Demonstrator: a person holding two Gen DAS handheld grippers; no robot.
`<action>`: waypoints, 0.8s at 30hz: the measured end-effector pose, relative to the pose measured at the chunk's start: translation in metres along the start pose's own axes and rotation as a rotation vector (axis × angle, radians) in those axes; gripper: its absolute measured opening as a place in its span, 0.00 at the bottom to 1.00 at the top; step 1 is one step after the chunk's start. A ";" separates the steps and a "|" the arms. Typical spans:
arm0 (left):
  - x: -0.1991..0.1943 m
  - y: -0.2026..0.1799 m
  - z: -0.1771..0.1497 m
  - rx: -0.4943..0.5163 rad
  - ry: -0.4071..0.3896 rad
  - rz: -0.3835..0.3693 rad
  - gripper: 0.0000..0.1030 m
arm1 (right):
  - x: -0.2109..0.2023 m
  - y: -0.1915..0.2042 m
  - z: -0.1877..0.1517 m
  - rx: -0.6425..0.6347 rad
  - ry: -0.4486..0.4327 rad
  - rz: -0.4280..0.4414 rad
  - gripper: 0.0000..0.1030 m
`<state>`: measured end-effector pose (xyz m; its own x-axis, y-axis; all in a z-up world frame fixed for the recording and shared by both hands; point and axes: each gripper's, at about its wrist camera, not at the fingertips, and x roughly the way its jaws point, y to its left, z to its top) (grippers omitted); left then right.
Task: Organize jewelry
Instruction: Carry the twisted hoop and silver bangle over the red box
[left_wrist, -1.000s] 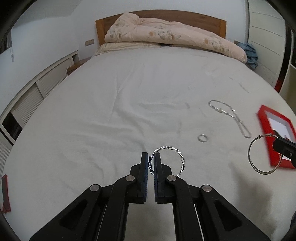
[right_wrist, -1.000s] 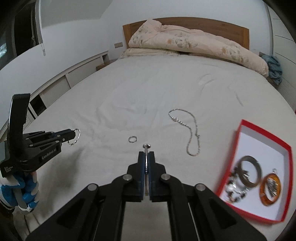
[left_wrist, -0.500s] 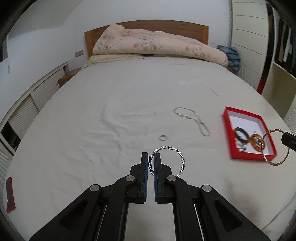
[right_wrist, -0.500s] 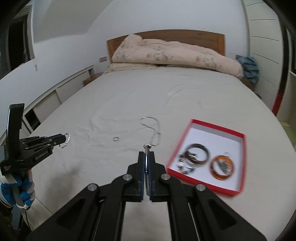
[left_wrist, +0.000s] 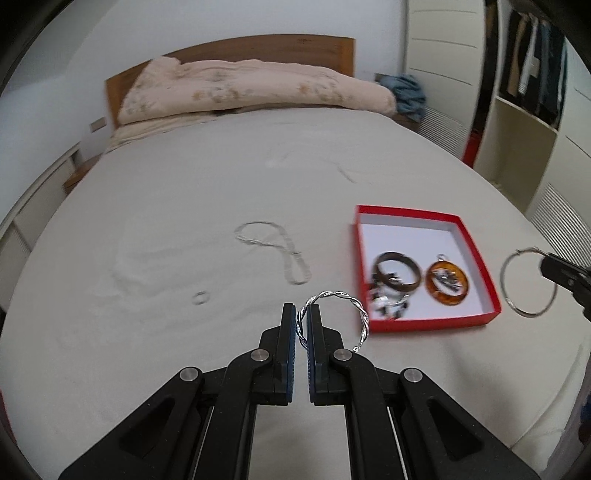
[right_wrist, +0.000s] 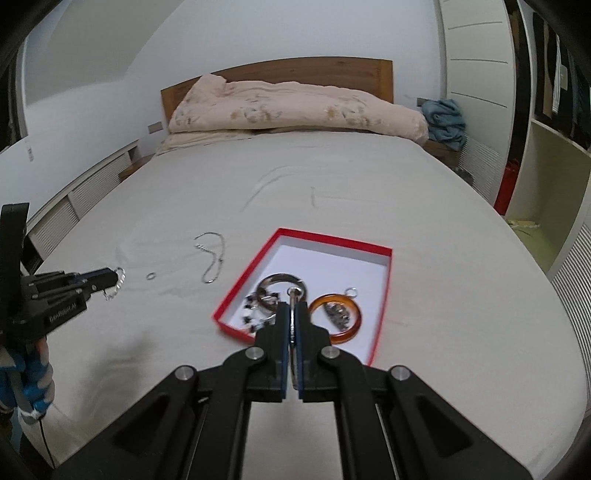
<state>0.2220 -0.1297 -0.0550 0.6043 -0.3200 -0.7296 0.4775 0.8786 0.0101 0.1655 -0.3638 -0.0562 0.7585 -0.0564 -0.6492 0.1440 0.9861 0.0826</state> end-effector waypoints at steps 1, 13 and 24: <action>0.004 -0.005 0.002 0.007 0.003 -0.008 0.05 | 0.007 -0.005 0.001 0.005 0.001 0.001 0.03; 0.101 -0.072 0.043 0.094 0.049 -0.070 0.05 | 0.096 -0.040 0.023 0.063 -0.008 0.067 0.03; 0.159 -0.093 0.057 0.117 0.084 -0.074 0.05 | 0.140 -0.073 0.009 0.129 0.004 0.050 0.03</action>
<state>0.3099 -0.2824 -0.1325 0.5116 -0.3478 -0.7857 0.5929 0.8047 0.0298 0.2666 -0.4454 -0.1467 0.7644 -0.0068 -0.6447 0.1869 0.9593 0.2115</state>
